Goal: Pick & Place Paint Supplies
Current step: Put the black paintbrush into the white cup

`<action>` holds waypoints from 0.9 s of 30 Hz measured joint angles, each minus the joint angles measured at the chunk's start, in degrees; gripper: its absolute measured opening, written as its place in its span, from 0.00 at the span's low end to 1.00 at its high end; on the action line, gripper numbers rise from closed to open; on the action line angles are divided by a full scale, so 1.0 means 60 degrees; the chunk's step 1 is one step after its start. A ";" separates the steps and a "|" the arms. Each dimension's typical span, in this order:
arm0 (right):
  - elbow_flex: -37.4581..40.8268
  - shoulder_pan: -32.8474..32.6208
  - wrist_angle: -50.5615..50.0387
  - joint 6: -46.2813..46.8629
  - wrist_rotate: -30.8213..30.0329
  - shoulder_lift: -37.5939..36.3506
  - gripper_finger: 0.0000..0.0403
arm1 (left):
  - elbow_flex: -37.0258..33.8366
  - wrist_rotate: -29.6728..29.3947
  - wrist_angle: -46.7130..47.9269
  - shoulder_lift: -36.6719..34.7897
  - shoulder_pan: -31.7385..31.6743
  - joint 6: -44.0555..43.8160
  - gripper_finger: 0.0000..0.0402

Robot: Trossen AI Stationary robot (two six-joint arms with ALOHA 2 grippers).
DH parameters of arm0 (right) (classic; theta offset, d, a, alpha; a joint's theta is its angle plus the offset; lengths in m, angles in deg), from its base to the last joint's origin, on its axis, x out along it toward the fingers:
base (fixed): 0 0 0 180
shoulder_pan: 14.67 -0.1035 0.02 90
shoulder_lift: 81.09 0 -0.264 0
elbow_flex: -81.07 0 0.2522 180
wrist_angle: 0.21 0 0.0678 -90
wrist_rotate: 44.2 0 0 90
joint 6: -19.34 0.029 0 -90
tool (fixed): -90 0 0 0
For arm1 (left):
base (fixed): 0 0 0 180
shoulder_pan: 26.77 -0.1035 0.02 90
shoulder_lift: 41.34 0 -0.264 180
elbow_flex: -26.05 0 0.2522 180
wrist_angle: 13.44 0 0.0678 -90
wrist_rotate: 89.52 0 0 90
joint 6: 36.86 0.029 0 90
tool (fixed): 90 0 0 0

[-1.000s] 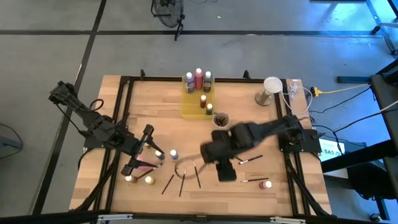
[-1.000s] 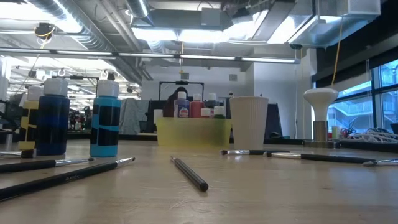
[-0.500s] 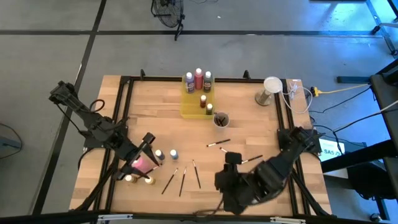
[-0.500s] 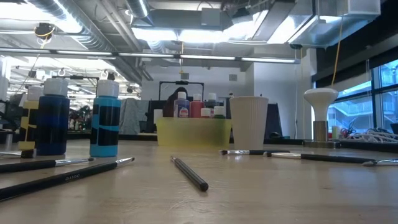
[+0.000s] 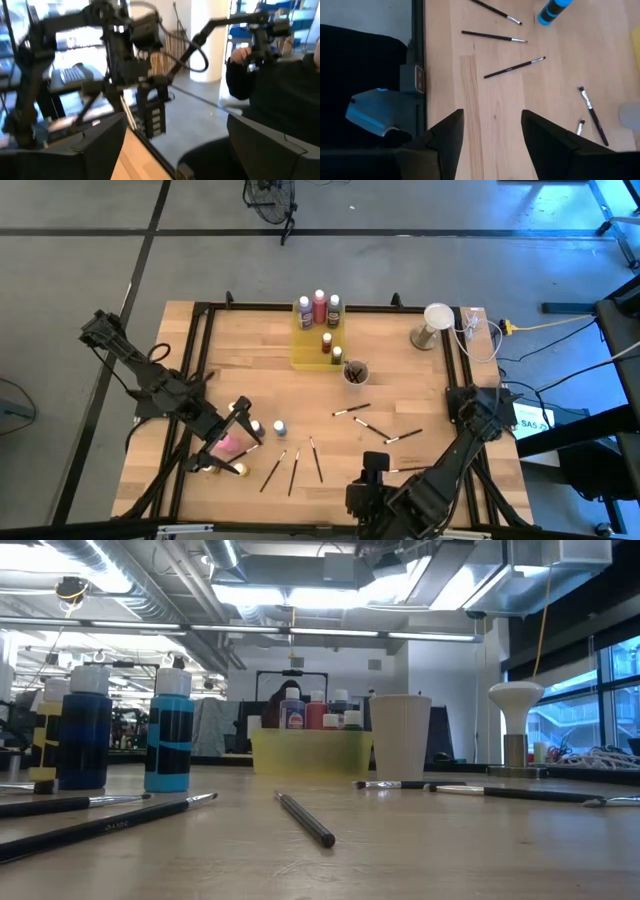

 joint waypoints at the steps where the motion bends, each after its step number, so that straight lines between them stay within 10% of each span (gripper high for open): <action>1: 0.0000 0.0000 -0.0002 -0.0004 -0.0087 0.0053 0.50 | -0.0004 0.0024 0.0172 0.0000 0.0017 -0.0191 0.86; 18: 0.0000 0.0412 -0.0478 -0.0745 -0.0213 0.0581 0.50 | 0.1326 -0.2968 0.3142 0.0729 0.0289 -0.3954 0.83; 27: 0.0000 0.0401 -0.0275 -0.0604 -0.0224 0.0581 0.50 | 0.2913 -0.2424 0.5450 0.3370 0.0297 -0.5857 0.82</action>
